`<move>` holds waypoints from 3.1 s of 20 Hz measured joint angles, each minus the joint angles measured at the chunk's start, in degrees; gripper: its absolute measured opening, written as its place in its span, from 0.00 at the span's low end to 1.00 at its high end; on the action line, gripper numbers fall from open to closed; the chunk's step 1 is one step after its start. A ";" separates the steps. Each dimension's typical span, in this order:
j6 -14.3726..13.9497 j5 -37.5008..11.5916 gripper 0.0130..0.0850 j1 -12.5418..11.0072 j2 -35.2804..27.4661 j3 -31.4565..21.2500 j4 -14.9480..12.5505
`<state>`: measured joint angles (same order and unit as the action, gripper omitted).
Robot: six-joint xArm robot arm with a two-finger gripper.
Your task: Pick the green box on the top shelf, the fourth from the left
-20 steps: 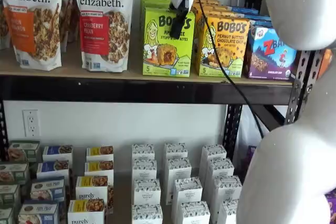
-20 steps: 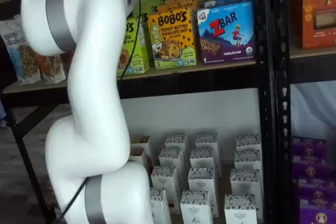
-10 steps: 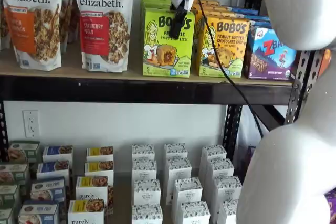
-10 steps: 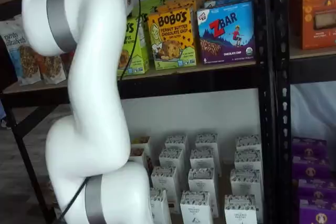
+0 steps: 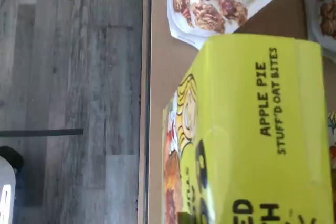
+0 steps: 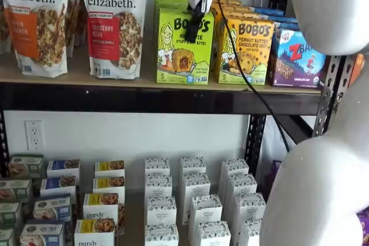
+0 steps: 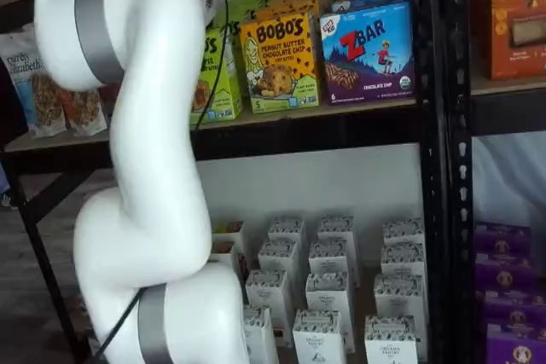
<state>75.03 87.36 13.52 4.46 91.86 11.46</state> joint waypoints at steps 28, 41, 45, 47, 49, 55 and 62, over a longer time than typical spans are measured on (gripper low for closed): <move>-0.07 2.91 0.11 -0.48 1.19 1.00 1.50; -0.67 10.35 0.11 -0.81 0.82 4.60 3.11; -0.89 11.51 0.11 -0.77 2.64 3.72 2.86; -0.94 12.18 0.11 -0.79 3.71 3.06 2.79; -0.85 12.83 0.11 -1.07 4.90 2.19 3.19; 0.11 13.48 0.11 -2.48 10.01 -2.74 4.98; 2.26 9.44 0.11 -4.49 17.09 -11.65 6.67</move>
<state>77.30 96.81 9.03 21.55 80.21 18.13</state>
